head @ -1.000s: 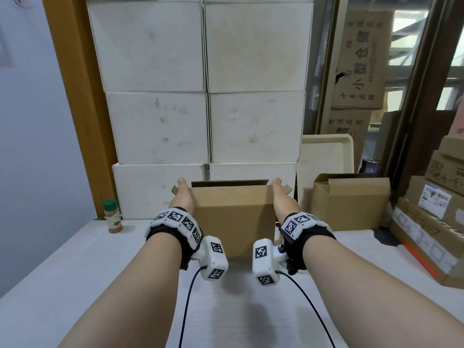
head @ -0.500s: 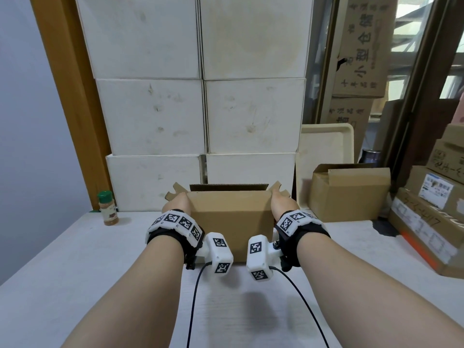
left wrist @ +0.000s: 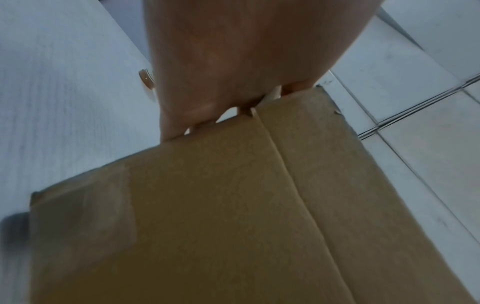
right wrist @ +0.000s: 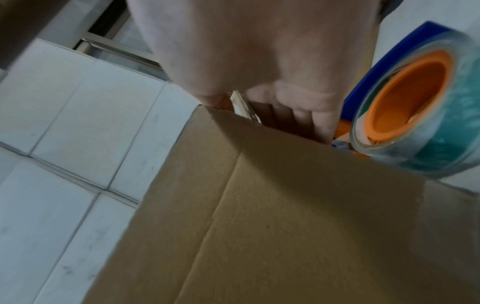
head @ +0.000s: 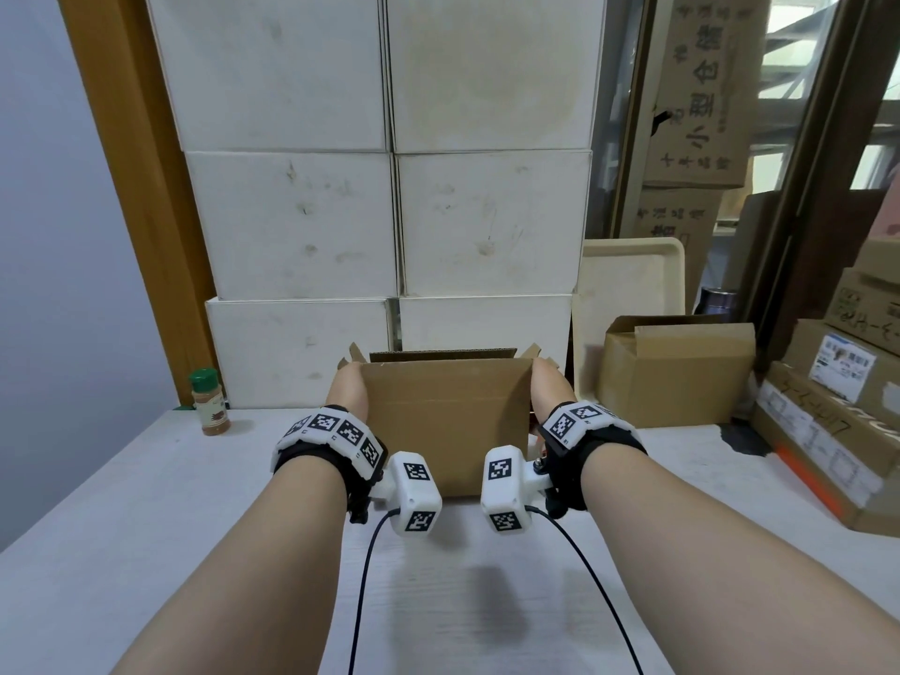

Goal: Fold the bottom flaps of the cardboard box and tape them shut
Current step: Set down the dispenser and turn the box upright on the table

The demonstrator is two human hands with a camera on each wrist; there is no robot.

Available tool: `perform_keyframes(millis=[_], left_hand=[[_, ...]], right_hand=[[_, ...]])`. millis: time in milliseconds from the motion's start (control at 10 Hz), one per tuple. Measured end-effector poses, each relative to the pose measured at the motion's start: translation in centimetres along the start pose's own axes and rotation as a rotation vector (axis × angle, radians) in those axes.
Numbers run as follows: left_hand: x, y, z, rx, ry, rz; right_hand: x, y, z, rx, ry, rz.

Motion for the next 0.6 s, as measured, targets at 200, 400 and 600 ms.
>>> perform_keyframes(millis=[200,400,600], left_hand=[[-1.5,-2.2,1.1,-0.103,0.138,-0.114],[-0.9,-0.3,0.3,-0.12,0.077,-0.032],[-1.7,-0.7,0.2,-0.131,0.09,-0.049]], right_hand=[[1.1,-0.9,1.5,-0.043,-0.182,0.159],[2.6,-1.6,3.6,-0.153,-0.244,0.2],[4.0,-0.2,3.1,-0.218,-0.235,0.22]])
Point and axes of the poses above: each hand's wrist, its own y-axis away from the middle knuckle, its own z-axis out of the palm, x = y × z, the point moved 9 cm from there along -y, towards the middle knuckle, and after that the axes turned 9 degrees about x, right-handed, at the moved point
